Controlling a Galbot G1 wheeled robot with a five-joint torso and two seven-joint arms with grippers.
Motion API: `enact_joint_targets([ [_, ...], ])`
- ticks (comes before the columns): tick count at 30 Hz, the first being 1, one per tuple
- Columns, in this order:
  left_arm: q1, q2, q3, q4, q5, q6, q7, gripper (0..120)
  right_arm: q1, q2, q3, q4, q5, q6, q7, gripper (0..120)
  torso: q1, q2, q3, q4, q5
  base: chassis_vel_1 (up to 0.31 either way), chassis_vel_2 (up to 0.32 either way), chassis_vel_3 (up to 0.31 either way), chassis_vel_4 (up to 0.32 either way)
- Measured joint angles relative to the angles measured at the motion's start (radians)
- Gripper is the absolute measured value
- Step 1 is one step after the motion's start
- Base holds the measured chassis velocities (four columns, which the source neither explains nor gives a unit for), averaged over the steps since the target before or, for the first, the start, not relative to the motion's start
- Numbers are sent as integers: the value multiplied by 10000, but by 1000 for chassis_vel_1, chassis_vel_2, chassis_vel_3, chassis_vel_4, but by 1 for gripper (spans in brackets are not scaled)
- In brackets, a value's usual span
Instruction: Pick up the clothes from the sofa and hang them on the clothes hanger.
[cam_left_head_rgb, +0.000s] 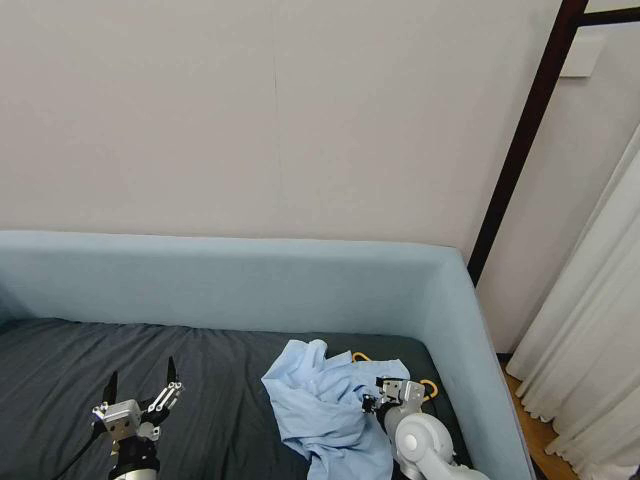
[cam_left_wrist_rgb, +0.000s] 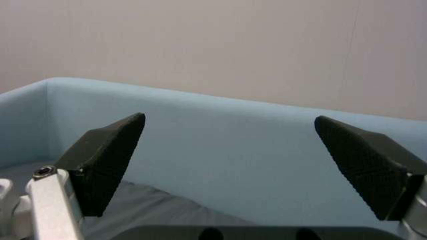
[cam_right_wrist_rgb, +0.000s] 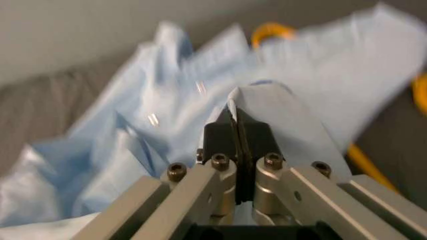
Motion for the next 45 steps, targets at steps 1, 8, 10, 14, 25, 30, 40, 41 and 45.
enact_joint_targets([
  [1,12,2,0,-15,0,0,-2,100,6,-128,-7,78,-347,582,-582,0,0,0,0,0,-1,0,0,0,0],
  [8,72,39,-19,-115,-8,-2,-21,100,770,-1009,-11,503,-867,3849,-3895,0,0,0,0,1,1,0,0,0,0],
  [10,83,43,-22,-130,-11,-2,-24,100,1054,-1191,-47,577,-612,4252,-4316,0,0,0,0,0,2,0,0,0,0],
  [14,125,45,-26,-224,-15,-2,-28,100,2308,-1893,-326,862,358,5093,-5780,0,0,0,1,0,1,0,0,0,0],
  [25,298,-14,-119,-467,-16,-2,-34,100,5437,-2560,-1538,720,2407,5135,-6131,0,-1,0,1,0,1,0,0,0,0],
  [30,421,-44,-255,-593,-42,-89,-47,100,7143,-2288,-1955,-171,3064,5118,-6005,0,0,0,1,2,-1,0,0,0,0],
  [40,582,-87,-523,-774,-175,-184,-81,100,8594,-1818,-2298,-511,3853,5057,-5871,0,0,-1,1,0,-2,0,0,0,0],
  [41,588,-91,-530,-776,-176,-193,-82,100,8599,-1806,-2310,-438,3915,5050,-5851,0,0,0,1,0,-2,0,0,0,0],
  [45,601,-165,-539,-762,-168,-241,-89,100,8265,-1735,-2418,315,4201,5026,-5670,0,0,0,-1,0,-3,0,0,0,0],
])
